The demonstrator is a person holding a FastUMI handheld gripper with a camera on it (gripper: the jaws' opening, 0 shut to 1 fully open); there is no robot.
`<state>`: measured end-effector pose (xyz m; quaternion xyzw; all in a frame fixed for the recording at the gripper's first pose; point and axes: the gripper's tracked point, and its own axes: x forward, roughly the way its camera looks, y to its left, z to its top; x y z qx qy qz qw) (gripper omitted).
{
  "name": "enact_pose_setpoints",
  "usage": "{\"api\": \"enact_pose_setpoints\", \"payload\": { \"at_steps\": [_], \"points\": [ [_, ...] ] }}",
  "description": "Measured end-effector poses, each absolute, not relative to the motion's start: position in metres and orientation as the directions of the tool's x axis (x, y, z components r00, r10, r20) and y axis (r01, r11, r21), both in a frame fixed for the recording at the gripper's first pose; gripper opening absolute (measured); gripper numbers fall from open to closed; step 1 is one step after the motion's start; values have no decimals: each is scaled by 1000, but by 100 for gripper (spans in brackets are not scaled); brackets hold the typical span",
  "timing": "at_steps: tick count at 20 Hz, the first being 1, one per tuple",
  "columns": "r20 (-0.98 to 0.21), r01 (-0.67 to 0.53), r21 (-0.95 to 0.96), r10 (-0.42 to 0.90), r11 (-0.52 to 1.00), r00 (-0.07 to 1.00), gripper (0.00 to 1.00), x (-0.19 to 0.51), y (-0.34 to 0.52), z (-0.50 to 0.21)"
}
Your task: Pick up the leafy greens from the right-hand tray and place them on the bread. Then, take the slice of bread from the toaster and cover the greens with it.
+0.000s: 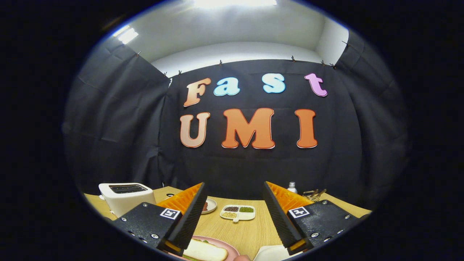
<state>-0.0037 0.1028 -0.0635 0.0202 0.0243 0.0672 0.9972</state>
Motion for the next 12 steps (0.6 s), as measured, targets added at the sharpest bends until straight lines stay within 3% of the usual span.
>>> {"api": "enact_pose_setpoints", "payload": {
  "at_steps": [12],
  "points": [
    [-57, -96, -1, 95, 995, 994, 93, -6, 96, -68]
  ]
}}
